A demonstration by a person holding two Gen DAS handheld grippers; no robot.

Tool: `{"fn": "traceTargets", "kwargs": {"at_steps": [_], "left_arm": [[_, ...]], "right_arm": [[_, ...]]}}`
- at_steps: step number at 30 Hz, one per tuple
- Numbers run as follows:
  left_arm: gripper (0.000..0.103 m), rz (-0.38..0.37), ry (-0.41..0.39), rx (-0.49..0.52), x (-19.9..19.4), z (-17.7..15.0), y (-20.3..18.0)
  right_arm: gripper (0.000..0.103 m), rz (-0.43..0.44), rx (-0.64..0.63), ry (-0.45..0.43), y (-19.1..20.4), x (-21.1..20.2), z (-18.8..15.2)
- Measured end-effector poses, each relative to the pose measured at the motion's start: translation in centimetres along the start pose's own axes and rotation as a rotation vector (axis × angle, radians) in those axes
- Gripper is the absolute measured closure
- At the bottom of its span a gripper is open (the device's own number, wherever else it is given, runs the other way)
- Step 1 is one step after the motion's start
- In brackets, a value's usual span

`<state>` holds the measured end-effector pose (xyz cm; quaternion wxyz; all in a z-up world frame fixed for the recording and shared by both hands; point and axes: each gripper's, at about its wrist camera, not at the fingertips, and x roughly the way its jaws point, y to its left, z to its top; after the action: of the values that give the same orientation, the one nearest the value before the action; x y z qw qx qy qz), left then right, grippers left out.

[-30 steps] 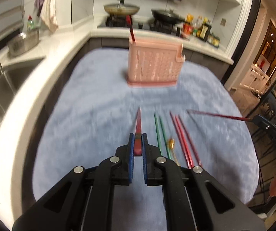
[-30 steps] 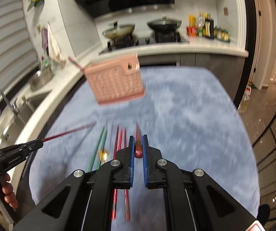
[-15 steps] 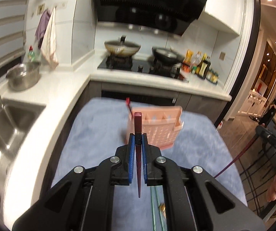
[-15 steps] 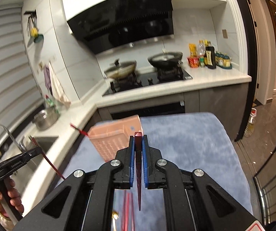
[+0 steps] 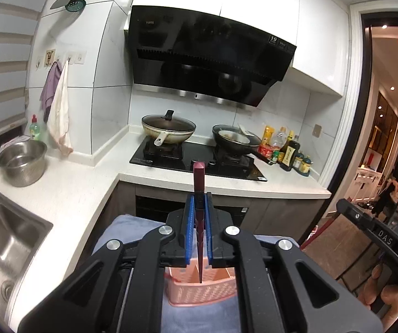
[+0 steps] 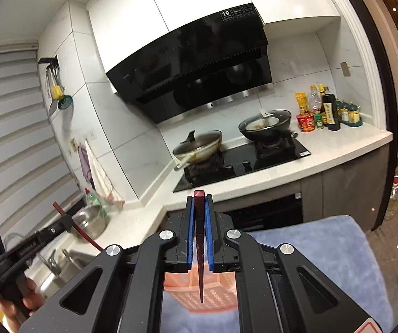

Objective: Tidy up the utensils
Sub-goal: 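Open both tools to release the chopsticks and pull back, then grasp a green chopstick with the left tool while the right tool grasps a red chopstick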

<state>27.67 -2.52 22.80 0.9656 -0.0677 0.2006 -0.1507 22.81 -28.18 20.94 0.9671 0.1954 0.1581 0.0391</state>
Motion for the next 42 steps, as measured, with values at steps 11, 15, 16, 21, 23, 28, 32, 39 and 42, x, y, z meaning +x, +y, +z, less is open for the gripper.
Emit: {"fn": "traceTargets", "kwargs": {"at_steps": [11,15,16,21,23,28,32,39,42], "left_arm": [[0.096,0.025,0.109,0.000,7.0,-2.3,0.6],[0.096,0.025,0.149,-0.010,8.4,-3.7,1.0],[0.096,0.025,0.155,-0.012,8.6,-3.8,1.0],[0.092,0.028,0.164,-0.019,8.7,-4.4,0.9],[0.071,0.045,0.169,-0.021,8.6,-4.4,0.9],[0.050,0.079,0.153,-0.057,7.0,-4.5,1.8],[0.050,0.091,0.153,-0.057,5.2,-4.9,2.0],[0.048,0.095,0.191,-0.051,0.3,-9.1,2.8],[0.048,0.099,0.233,-0.029,-1.5,-12.2,3.0]], "right_arm": [[0.096,-0.035,0.008,0.098,-1.1,8.1,-2.1],[0.096,-0.058,0.006,0.145,-2.0,9.6,-3.7],[0.096,-0.064,0.003,0.153,-2.2,9.8,-4.1],[0.083,-0.082,-0.007,0.169,-2.5,10.3,-4.7],[0.067,-0.099,-0.003,0.150,-2.6,9.7,-4.6],[0.064,-0.092,-0.003,0.132,-2.6,7.7,-4.3],[0.064,-0.085,-0.030,0.135,-2.1,5.1,-4.6],[0.064,-0.082,-0.060,0.202,-2.0,-0.6,-8.8],[0.064,-0.116,-0.109,0.254,-1.9,-3.0,-12.3]]}}
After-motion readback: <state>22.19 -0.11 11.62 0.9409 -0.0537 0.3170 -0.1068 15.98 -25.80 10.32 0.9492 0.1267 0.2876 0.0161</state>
